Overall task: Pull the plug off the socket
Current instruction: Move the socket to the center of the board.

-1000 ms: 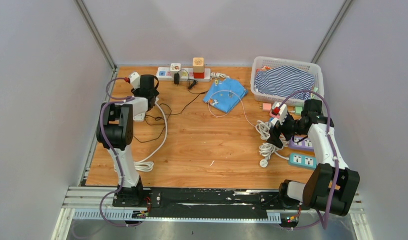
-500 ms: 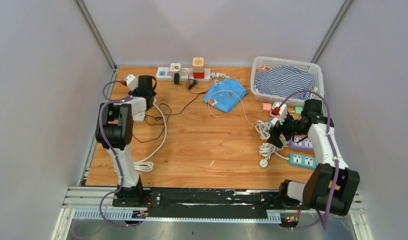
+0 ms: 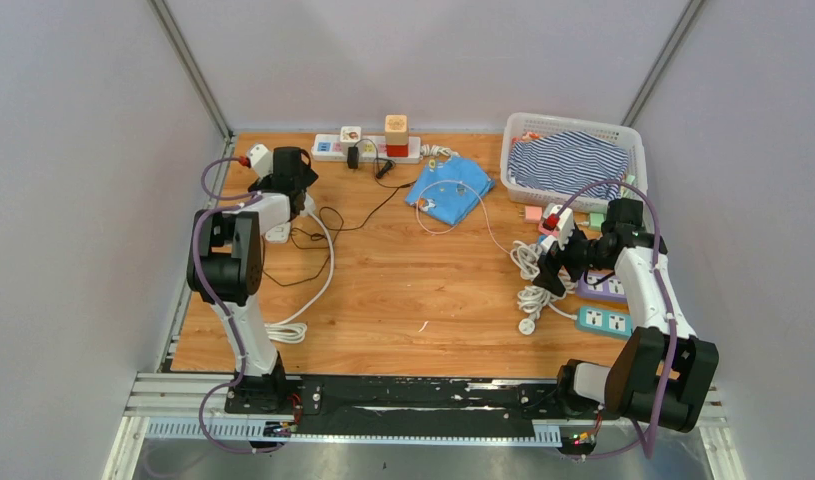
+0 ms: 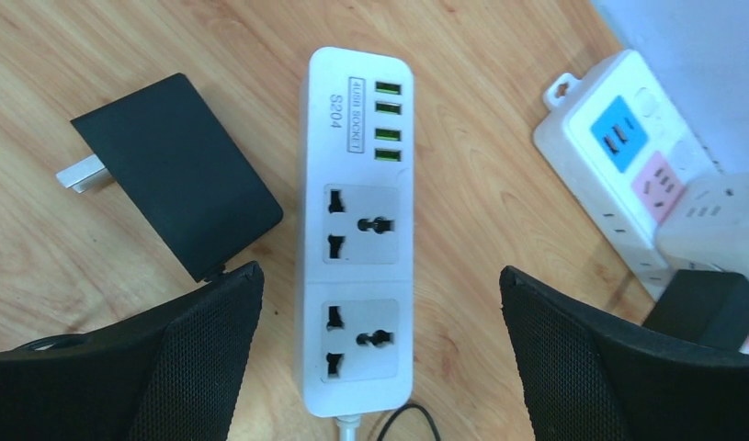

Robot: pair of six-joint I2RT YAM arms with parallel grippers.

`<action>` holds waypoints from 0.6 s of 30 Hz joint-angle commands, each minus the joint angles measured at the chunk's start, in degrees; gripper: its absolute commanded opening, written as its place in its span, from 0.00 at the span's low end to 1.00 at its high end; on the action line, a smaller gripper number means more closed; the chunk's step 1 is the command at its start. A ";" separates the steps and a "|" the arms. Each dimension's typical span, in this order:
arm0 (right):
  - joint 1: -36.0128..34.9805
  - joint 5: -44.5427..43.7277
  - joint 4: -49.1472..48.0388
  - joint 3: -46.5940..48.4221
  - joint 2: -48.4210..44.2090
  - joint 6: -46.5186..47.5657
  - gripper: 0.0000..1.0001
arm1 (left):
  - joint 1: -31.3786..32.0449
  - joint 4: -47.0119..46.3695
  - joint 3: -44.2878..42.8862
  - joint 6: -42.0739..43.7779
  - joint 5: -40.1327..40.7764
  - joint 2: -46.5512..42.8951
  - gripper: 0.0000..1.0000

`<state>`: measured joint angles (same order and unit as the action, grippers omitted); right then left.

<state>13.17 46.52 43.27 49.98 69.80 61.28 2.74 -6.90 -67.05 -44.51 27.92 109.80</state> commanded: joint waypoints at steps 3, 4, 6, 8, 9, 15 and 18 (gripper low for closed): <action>0.68 1.38 1.12 -1.03 -1.03 0.52 1.00 | -0.21 0.23 1.27 0.19 -3.57 -3.41 1.00; 0.69 1.44 1.12 -1.07 -1.06 0.52 1.00 | -0.24 0.22 1.30 0.21 -4.32 -3.57 1.00; 0.70 1.55 1.12 -1.02 -1.01 0.54 1.00 | -0.21 0.26 1.28 0.34 -5.86 -3.69 1.00; 0.68 1.63 1.20 -1.02 -0.98 0.58 1.00 | -0.20 0.26 1.12 0.77 -7.51 -3.63 1.00; 0.71 1.64 1.21 -1.06 -1.05 0.60 1.00 | -0.25 0.22 1.06 1.05 -8.44 -3.55 1.00; 0.67 1.82 1.21 -1.11 -1.10 0.77 1.00 | 0.12 0.14 -0.12 3.39 -13.92 -3.02 1.00; 0.71 1.88 1.21 -1.11 -1.16 0.77 1.00 | 0.28 0.15 -0.34 4.68 -15.19 -2.98 1.00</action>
<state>13.17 46.54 43.27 49.95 69.56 61.28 2.81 -6.96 -66.74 -42.17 15.88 107.85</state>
